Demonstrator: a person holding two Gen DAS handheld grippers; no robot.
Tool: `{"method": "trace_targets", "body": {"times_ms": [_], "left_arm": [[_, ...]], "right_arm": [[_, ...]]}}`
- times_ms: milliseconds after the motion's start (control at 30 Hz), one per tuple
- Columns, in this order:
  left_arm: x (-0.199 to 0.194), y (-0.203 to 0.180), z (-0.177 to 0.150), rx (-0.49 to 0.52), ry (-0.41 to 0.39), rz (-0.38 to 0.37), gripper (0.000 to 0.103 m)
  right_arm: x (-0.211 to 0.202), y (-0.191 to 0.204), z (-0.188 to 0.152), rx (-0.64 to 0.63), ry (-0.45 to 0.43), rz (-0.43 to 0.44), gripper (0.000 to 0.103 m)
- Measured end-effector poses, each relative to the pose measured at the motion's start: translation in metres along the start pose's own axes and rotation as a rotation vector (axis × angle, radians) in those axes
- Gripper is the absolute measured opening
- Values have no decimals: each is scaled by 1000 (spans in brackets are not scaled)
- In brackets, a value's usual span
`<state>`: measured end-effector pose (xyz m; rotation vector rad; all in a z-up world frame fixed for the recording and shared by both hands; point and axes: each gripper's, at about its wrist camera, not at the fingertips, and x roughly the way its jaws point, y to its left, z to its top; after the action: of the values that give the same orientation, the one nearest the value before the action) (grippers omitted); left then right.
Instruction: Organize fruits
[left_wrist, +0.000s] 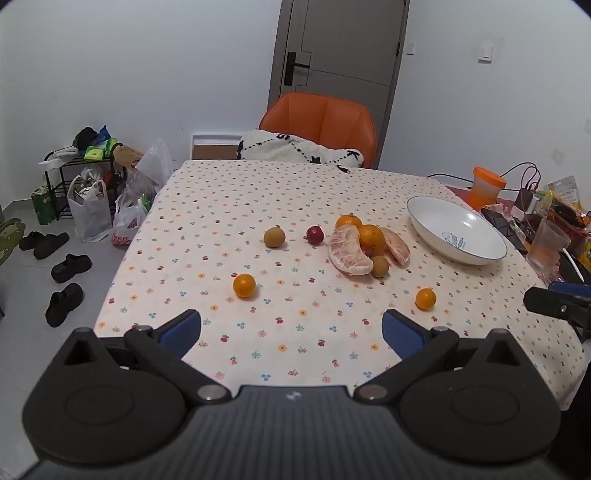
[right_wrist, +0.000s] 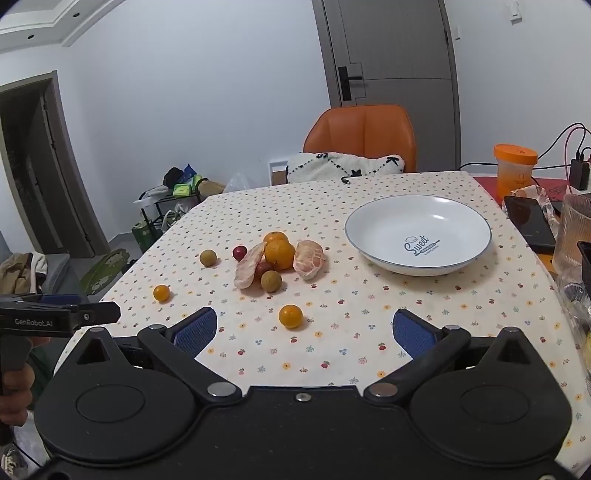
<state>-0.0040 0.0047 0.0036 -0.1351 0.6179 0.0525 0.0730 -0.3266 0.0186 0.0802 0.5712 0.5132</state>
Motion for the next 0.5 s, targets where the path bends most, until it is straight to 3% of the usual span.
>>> {"method": "trace_targets", "body": {"times_ms": [500], "left_arm": [[-8, -1, 2, 4, -21, 0, 103]], "right_arm": [[-1, 2, -2, -19, 1, -13, 103]]}}
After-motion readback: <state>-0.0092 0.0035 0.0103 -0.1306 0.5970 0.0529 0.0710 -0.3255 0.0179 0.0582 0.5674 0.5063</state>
